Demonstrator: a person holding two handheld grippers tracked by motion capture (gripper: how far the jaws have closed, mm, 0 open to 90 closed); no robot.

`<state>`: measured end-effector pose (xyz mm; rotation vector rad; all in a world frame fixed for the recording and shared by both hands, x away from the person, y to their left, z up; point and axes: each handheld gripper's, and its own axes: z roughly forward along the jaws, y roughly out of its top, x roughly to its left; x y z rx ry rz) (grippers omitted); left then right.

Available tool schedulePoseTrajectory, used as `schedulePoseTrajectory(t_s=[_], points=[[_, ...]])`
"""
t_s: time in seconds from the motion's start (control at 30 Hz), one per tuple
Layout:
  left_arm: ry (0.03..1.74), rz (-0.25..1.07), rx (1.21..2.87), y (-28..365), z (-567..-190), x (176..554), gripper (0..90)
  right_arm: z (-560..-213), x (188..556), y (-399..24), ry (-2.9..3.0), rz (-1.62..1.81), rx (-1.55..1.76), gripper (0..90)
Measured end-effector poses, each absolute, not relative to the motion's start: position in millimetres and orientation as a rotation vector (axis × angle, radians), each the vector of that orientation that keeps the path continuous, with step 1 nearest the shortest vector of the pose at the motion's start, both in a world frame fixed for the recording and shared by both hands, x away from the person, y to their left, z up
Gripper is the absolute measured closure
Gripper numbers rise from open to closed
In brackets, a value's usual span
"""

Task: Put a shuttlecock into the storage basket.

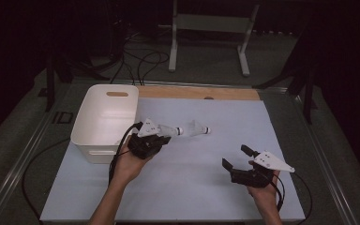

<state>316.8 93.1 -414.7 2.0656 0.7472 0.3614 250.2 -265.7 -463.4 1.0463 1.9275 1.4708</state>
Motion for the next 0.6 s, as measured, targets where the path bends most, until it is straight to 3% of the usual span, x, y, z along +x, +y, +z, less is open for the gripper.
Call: schedulePoseTrajectory(t_s=[0.6], points=[[0.746, 0.39, 2.06, 103.0, -401.8, 319.3, 89.9, -464.2, 250.3, -264.8, 1.933, 1.471, 1.05, 9.3]])
